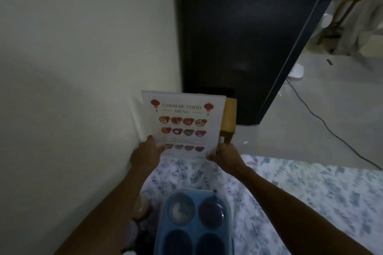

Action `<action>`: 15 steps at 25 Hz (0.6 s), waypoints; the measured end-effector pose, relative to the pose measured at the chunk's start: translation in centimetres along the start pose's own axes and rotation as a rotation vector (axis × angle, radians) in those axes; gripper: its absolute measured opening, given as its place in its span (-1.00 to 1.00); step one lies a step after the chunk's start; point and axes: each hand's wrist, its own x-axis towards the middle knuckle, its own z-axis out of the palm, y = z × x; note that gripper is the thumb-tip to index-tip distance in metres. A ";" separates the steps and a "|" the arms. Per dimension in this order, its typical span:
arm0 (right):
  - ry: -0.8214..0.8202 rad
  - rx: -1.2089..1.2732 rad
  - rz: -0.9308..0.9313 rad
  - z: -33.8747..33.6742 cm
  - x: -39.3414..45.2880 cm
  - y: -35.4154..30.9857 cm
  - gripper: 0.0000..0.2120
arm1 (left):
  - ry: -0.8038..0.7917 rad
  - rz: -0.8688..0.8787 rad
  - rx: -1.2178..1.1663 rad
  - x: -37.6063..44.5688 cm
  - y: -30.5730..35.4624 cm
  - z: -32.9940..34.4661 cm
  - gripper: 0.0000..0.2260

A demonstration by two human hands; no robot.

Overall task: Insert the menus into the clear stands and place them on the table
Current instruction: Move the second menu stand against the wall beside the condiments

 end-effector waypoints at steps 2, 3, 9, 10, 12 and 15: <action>0.010 -0.008 0.030 1.6 1.1 0.1 -0.72 | -0.003 -0.043 -0.100 0.7 -0.4 0.1 -0.53; 0.013 -0.017 0.039 2.1 1.6 0.1 -0.71 | 0.000 -0.061 -0.112 1.2 -0.5 0.0 -0.55; -0.010 -0.103 0.029 2.9 3.3 -0.1 -0.65 | -0.090 -0.082 0.054 2.2 0.4 -1.1 -0.63; -0.014 -0.101 0.033 2.9 3.5 -0.2 -0.65 | -0.103 -0.083 0.104 2.0 0.6 -1.4 -0.65; -0.035 -0.105 0.042 2.9 3.7 -0.3 -0.67 | -0.079 -0.106 0.183 1.6 1.2 -1.9 -0.73; -0.025 -0.115 0.035 3.1 3.6 -0.7 -0.66 | -0.078 -0.099 0.238 1.0 1.4 -1.9 -0.78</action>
